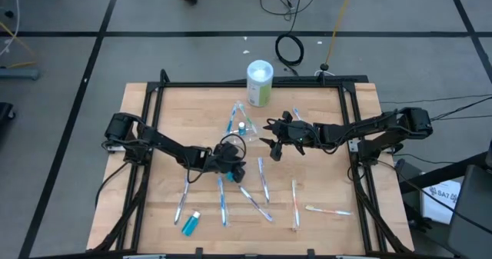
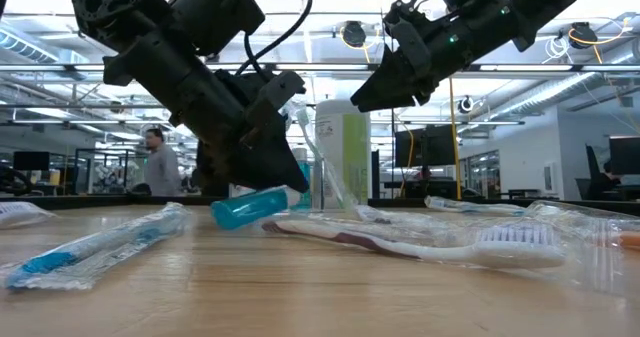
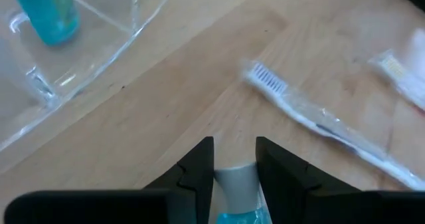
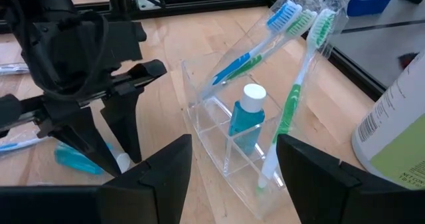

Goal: Pick & Place toothbrushing station
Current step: Put the top blue mouthwash into the transparent organizer

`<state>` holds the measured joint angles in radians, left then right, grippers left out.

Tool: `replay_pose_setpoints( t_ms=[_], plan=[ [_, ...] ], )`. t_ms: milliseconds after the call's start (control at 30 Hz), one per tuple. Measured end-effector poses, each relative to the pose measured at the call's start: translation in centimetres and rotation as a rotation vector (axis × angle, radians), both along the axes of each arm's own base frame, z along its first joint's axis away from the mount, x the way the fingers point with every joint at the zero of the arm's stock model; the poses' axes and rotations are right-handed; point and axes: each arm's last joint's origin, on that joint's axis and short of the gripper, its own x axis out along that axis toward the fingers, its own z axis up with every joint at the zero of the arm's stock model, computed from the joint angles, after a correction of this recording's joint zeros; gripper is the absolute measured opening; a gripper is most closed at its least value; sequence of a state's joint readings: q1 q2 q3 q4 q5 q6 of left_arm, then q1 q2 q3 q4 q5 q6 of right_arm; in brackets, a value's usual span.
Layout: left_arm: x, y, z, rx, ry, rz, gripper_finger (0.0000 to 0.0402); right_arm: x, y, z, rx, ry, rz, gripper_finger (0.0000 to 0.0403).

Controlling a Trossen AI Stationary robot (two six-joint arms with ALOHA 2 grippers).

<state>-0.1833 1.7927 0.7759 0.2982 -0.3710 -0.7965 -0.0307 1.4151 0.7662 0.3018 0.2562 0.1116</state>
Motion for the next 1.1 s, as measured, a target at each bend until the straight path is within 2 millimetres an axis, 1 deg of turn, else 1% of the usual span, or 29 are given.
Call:
replay_pose_setpoints(
  t_ms=[100, 767, 900, 1000, 1100],
  plan=[
    [0.2, 0.0, 0.3, 0.009, -0.03, -0.012, 0.0108, 0.0, 0.0, 0.0, 0.0, 0.0, 0.0, 0.0212],
    [0.4, -0.1, 0.6, 0.034, -0.06, -0.031, 0.0108, 0.0, 0.0, -0.1, 0.007, 0.005, 0.001, 0.0212],
    [0.4, -0.1, 0.5, 0.034, -0.06, -0.031, 0.0108, -0.2, 0.4, -0.6, 0.103, 0.023, 0.102, 0.0212],
    [0.4, -0.1, 0.6, 0.034, -0.06, -0.031, 0.0108, -0.8, 1.1, -1.9, 0.226, 0.053, 0.175, 0.0212],
    [0.4, -0.1, 0.6, 0.034, -0.061, -0.031, 0.0108, -1.3, 2.2, -3.1, 0.294, 0.073, 0.187, 0.0212]
  ],
)
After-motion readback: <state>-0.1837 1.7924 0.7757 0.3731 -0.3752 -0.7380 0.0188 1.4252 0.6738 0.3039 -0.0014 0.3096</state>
